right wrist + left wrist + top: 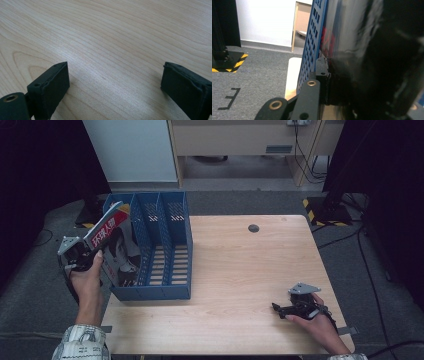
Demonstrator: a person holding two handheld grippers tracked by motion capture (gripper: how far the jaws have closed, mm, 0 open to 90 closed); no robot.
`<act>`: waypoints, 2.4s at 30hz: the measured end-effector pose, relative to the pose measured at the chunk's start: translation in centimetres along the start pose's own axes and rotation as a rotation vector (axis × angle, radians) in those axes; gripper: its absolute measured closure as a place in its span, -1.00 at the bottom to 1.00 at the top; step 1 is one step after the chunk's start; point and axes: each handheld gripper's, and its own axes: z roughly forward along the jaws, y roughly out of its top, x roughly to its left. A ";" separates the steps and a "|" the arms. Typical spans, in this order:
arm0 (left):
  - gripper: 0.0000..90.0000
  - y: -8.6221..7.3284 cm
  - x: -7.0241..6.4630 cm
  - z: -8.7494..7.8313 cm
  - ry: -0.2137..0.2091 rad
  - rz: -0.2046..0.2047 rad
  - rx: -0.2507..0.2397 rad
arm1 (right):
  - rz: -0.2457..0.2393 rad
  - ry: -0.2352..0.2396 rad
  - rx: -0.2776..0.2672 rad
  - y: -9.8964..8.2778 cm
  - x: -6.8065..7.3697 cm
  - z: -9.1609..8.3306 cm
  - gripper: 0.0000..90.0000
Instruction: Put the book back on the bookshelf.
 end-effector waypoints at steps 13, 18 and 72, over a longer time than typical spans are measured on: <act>0.52 1.6 -0.2 -0.6 -0.007 0.035 -0.003 | 0.000 0.000 0.000 0.0 0.0 0.0 -0.81; 0.50 2.4 -0.4 -0.5 -0.003 0.041 -0.015 | 0.000 0.000 0.000 0.0 0.0 0.0 -0.81; 0.92 4.0 -1.3 -1.0 0.001 0.078 -0.173 | 0.002 -0.001 0.000 0.0 0.0 0.0 -0.81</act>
